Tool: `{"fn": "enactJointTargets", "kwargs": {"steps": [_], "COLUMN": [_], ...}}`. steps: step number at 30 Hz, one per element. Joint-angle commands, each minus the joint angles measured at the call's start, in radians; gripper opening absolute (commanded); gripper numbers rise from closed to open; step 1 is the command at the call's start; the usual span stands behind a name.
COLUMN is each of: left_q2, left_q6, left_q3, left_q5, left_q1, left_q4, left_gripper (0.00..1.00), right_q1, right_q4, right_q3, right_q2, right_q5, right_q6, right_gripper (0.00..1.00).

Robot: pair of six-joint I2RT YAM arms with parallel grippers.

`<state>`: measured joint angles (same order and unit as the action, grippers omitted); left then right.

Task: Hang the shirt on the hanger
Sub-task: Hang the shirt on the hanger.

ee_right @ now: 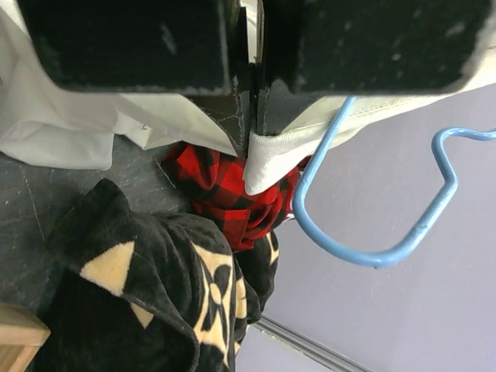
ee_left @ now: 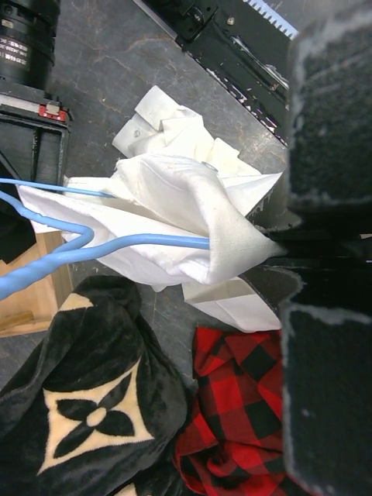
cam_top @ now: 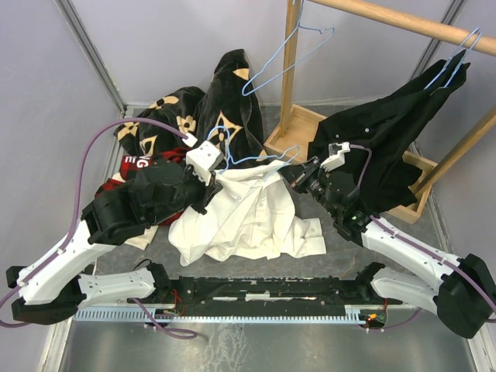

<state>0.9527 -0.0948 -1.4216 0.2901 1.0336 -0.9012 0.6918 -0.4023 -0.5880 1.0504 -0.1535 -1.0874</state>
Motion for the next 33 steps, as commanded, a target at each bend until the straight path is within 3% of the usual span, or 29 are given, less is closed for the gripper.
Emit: {"fn": "enactJointTargets", "kwargs": {"steps": [1, 14, 20, 22, 24, 26, 29, 33], "left_q2": [-0.038, -0.046, -0.061, -0.071, -0.077, -0.080, -0.078, -0.069], "left_q6": [-0.019, 0.006, 0.021, 0.022, 0.018, 0.014, 0.013, 0.020], "left_q3": [-0.017, -0.023, -0.016, -0.010, 0.002, 0.013, 0.019, 0.022], "left_q5": [0.008, -0.059, -0.074, -0.072, -0.067, -0.054, -0.032, -0.029], "left_q1": [-0.001, 0.000, 0.000, 0.000, -0.001, 0.000, -0.001, -0.001], "left_q4": [0.033, 0.039, 0.041, 0.039, 0.038, 0.034, 0.022, 0.016], "left_gripper": [0.03, 0.03, 0.03, 0.03, 0.03, 0.03, 0.03, 0.03], "right_q1": [-0.125, -0.282, -0.283, -0.284, -0.283, -0.285, -0.284, -0.284], "right_q4": [0.025, 0.255, 0.432, 0.499, 0.600, 0.717, 0.892, 1.084], "right_q3": [-0.042, -0.145, -0.231, -0.241, -0.265, -0.296, -0.330, -0.377], "right_q2": [0.007, -0.059, -0.059, -0.074, -0.098, -0.134, -0.222, -0.323], "right_q5": [0.016, 0.131, 0.292, 0.352, 0.395, 0.409, 0.387, 0.362], "right_q6": [0.100, 0.366, 0.576, 0.632, 0.696, 0.759, 0.847, 0.934], "right_gripper": [0.00, 0.00, 0.00, 0.11, 0.30, 0.43, 0.54, 0.58]}}
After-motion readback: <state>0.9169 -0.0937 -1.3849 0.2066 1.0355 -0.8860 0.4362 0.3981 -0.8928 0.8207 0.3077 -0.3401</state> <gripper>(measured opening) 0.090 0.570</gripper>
